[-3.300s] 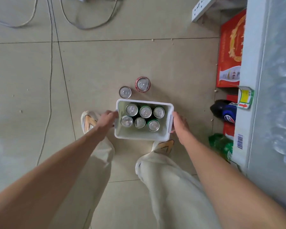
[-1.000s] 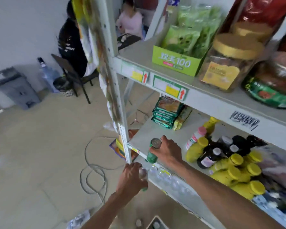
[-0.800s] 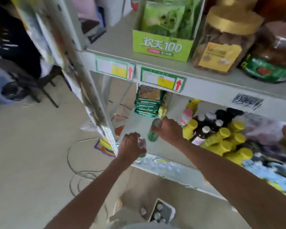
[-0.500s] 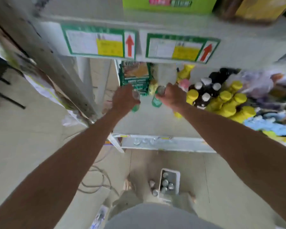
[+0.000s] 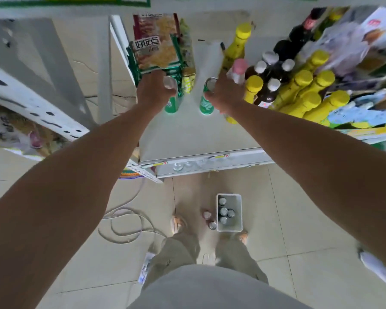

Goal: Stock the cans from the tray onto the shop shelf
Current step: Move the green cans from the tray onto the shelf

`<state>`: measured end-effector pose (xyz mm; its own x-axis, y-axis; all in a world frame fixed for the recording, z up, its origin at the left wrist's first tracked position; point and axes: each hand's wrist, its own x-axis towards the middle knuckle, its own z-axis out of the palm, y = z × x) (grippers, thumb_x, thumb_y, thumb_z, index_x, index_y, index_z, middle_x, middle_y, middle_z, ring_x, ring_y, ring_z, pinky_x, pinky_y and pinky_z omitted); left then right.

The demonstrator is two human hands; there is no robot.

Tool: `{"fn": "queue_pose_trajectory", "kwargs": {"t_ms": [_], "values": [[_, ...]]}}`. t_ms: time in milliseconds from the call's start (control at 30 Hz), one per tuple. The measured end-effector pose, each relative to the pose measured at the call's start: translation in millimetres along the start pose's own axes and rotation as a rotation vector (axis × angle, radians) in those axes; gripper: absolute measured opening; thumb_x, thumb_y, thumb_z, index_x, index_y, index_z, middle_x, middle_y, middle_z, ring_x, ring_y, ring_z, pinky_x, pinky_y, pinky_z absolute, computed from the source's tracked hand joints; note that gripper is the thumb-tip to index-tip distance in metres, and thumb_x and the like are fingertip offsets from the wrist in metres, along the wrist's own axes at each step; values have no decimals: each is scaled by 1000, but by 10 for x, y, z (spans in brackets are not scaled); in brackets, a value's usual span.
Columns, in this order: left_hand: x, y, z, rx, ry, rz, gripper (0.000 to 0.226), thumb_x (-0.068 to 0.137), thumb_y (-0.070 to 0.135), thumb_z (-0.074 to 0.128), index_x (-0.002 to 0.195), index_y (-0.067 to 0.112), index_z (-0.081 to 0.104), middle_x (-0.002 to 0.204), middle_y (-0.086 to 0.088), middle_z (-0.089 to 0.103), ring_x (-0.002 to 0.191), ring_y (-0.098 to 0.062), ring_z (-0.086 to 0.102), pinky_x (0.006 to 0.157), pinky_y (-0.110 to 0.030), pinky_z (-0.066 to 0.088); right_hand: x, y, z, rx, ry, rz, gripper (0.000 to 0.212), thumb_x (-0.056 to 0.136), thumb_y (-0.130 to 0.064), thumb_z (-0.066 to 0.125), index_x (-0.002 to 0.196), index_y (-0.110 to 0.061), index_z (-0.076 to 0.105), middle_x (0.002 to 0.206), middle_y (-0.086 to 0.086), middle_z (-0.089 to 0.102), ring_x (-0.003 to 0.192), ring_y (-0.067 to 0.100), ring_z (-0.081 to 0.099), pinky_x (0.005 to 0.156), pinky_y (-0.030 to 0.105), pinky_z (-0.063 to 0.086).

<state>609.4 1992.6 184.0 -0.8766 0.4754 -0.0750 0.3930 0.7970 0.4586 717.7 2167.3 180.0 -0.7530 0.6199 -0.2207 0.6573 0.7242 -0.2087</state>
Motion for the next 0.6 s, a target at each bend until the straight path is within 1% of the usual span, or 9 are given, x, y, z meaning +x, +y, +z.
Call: {"fn": "queue_pose_trajectory", "kwargs": {"t_ms": [33,100,200,333,433,500,533,567,600], "values": [[19,1,7,22,-5,3,42,76,41,72,107,13,67,109,-10,69,104,-30,64,74,-34,45,-8,15,11,15,-10,5,57,89,-51,57,125,-7,46,115,11,64,98,35,69,79,45,55],[67,0,-9,73,-29,1,47,77,47,71,110,15,67,112,-9,70,107,-29,64,79,-35,49,8,36,14,10,-35,-21,59,91,-47,57,131,-6,45,122,14,60,103,37,66,88,47,54],[99,-16,1,103,-57,-7,52,76,53,74,113,18,69,114,-6,70,110,-28,64,79,-34,49,41,67,9,66,-74,-30,59,93,-48,52,133,-6,40,126,14,58,107,39,66,90,48,53],[26,24,70,52,-28,-26,51,77,49,76,116,17,67,118,-5,69,111,-27,62,76,-32,43,75,71,31,31,-52,-34,73,95,-51,47,148,-5,25,139,16,53,119,38,61,97,45,49],[-53,68,31,17,-40,-58,57,75,46,79,120,15,64,121,-7,67,112,-28,62,83,-35,49,59,80,35,71,-52,-32,70,93,-46,51,144,-5,27,133,14,57,115,36,63,90,39,46],[-211,141,29,71,-6,-39,70,73,45,80,131,13,55,132,-9,60,119,-31,57,90,-40,50,-9,128,97,22,28,-90,76,89,-43,59,146,-3,26,132,13,59,121,35,60,89,38,43],[-347,191,57,141,52,6,74,74,42,79,135,12,49,138,-11,54,122,-33,54,91,-43,50,-96,159,130,-17,76,-140,84,88,-42,62,150,-1,22,133,14,60,121,34,60,89,39,45],[-507,249,114,217,141,81,73,77,40,74,137,11,46,141,-12,50,124,-34,51,90,-45,51,-207,199,162,-41,134,-184,90,88,-41,64,154,0,18,130,14,62,116,34,63,85,39,47],[-691,320,207,279,229,160,70,79,39,68,139,11,45,142,-13,49,124,-35,51,92,-45,50,-327,261,209,-38,191,-210,91,88,-40,65,155,-2,17,121,14,67,105,34,68,74,38,48]]}}
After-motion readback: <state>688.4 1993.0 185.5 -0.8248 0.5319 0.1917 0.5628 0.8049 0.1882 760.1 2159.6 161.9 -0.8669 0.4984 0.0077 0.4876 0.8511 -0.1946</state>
